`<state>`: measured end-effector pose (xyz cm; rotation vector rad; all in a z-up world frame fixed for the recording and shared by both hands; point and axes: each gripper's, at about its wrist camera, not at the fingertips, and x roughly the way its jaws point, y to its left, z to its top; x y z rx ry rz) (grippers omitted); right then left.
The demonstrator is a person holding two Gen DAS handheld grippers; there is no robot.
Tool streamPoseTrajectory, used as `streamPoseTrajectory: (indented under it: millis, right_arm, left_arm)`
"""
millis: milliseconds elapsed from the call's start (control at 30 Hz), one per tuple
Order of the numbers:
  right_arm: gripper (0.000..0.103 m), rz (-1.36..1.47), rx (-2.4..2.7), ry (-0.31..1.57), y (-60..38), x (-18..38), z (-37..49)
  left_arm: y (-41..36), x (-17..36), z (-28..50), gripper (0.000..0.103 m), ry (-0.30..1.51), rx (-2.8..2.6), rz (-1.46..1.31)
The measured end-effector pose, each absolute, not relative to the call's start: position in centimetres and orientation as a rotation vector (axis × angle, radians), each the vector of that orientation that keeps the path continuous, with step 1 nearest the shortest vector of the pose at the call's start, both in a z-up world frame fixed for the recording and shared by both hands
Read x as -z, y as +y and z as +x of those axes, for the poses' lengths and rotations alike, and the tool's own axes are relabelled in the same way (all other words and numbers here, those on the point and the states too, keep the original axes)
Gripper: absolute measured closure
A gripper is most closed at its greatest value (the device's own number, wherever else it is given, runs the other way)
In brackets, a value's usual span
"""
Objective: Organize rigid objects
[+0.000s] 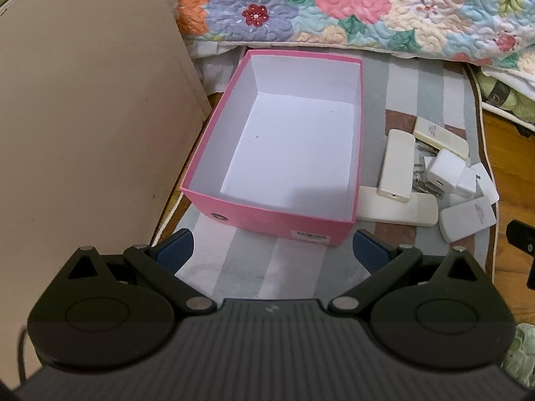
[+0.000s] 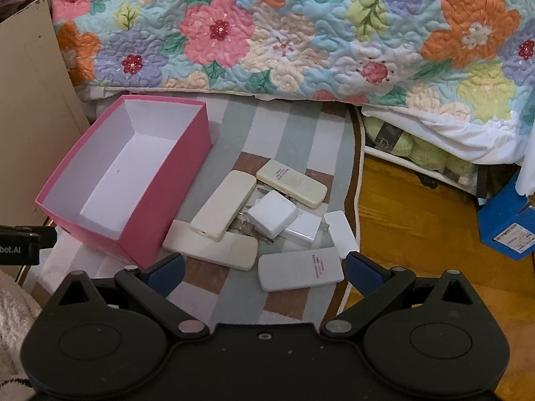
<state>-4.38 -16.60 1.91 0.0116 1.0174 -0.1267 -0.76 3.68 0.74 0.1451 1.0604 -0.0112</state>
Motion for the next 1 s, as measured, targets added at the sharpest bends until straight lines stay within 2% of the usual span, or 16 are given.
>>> streamPoseTrajectory:
  millis: [833, 1000]
  right_arm:
    - [0.000, 0.027, 0.120, 1.043, -16.6, -1.2, -4.4]
    - [0.000, 0.027, 0.117, 1.043, -16.6, -1.2, -4.4]
  left_arm:
    - [3.5, 0.5, -1.2, 0.000, 0.998, -0.015, 0.186]
    - [3.9, 0.8, -1.3, 0.000, 0.996, 0.026, 0.126]
